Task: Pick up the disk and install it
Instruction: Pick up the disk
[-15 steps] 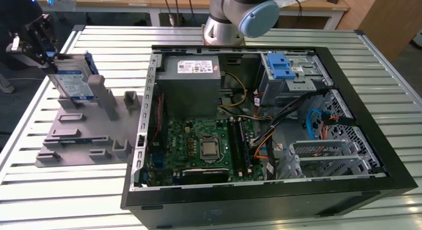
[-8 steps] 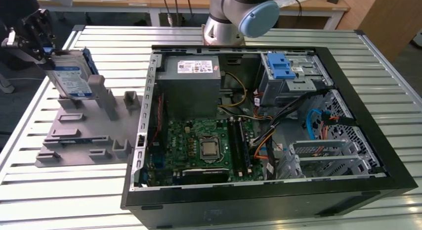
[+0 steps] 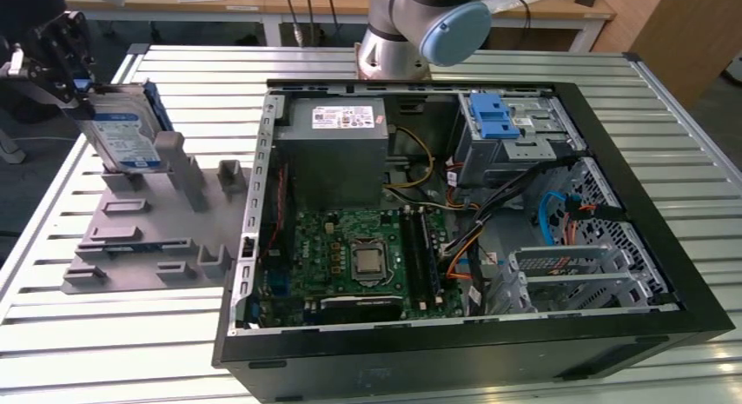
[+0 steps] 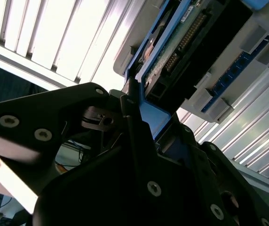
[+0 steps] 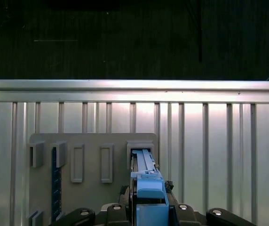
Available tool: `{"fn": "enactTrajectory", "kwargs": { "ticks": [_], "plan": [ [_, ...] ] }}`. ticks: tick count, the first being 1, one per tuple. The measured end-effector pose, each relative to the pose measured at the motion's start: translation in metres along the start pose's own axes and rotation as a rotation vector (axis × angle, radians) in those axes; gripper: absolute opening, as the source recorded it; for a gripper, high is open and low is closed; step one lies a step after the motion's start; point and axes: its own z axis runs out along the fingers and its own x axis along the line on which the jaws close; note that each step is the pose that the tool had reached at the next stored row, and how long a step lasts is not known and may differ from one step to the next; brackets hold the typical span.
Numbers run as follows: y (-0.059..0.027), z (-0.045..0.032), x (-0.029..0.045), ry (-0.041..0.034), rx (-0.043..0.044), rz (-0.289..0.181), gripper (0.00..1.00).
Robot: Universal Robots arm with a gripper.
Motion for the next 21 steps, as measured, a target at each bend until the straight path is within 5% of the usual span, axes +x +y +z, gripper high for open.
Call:
{"fn": "enactTrajectory", "kwargs": {
  "ticks": [21],
  "plan": [
    [0.0002, -0.0114, 0.0001, -0.0047, 0.0006, 0.000, 0.36]
  ]
}}
